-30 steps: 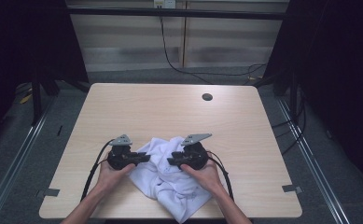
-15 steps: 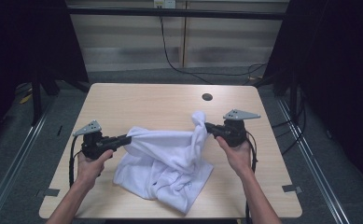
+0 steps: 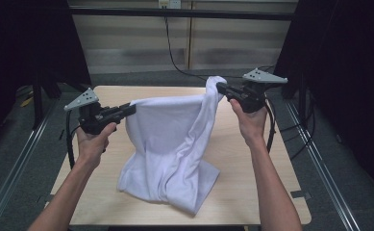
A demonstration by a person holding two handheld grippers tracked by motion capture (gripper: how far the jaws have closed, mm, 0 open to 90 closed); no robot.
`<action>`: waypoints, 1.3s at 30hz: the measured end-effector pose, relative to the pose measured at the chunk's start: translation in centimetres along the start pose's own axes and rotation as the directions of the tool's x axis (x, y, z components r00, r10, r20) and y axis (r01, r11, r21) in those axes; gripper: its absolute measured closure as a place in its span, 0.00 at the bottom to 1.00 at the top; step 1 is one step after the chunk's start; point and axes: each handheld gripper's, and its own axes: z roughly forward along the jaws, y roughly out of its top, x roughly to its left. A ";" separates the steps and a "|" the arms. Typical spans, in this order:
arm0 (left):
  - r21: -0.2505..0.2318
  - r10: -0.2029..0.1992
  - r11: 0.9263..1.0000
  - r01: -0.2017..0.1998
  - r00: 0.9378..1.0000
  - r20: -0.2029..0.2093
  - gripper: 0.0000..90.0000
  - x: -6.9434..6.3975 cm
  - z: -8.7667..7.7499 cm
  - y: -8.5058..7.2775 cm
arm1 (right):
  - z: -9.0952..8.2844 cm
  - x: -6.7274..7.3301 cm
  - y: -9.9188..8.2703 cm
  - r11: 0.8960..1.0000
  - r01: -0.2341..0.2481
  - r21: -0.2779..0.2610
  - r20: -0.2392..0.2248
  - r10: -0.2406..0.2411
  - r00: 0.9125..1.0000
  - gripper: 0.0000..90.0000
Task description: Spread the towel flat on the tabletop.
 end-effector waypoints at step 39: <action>0.480 -0.063 0.877 0.009 0.993 0.096 0.69 -2.1 1.7 -16.8 | -4.4 4.2 -20.8 0.896 0.002 0.443 -0.088 0.042 0.995 0.80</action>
